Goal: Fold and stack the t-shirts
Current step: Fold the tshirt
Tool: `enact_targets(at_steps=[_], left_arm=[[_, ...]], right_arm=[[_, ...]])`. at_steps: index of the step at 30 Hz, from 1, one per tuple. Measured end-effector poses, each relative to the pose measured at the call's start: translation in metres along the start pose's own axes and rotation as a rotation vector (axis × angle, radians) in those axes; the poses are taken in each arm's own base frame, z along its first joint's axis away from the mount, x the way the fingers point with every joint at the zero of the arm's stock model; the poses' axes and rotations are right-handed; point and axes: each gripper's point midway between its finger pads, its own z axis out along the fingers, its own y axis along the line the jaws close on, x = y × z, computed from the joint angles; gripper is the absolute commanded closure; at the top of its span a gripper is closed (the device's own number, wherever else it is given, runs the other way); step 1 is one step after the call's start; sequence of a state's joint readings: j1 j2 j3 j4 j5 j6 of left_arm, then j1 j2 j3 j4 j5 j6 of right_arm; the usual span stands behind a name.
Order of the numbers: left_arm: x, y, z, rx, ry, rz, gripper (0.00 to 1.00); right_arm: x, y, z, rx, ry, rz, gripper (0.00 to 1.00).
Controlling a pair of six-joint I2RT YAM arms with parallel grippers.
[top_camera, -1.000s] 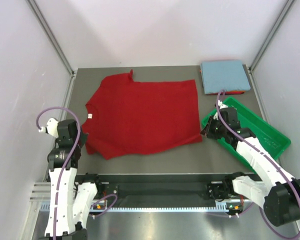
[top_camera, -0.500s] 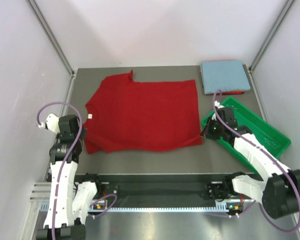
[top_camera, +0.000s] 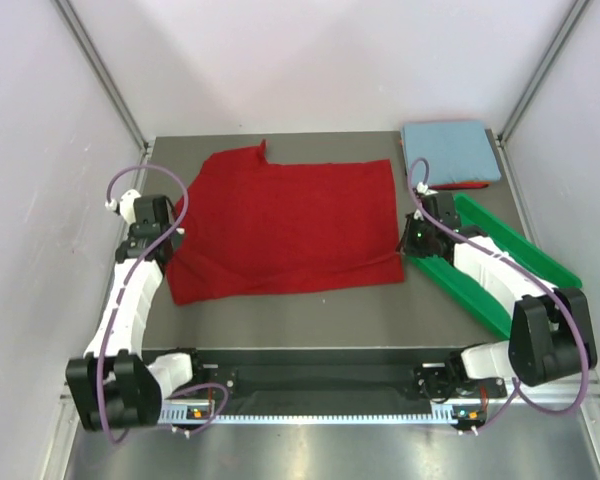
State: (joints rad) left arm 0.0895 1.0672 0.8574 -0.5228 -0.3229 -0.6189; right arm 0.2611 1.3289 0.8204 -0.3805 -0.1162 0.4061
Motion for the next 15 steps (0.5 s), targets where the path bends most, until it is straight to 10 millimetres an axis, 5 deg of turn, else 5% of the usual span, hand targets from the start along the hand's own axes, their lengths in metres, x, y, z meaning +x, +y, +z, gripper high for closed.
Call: enact_targets(at_steps=[15], left_arm=[[-0.030,-0.034,0.039,0.030,-0.032,0.103,1.00]], right_arm=[[-0.014,-0.007,0.019,0.050,-0.016,-0.011,1.00]])
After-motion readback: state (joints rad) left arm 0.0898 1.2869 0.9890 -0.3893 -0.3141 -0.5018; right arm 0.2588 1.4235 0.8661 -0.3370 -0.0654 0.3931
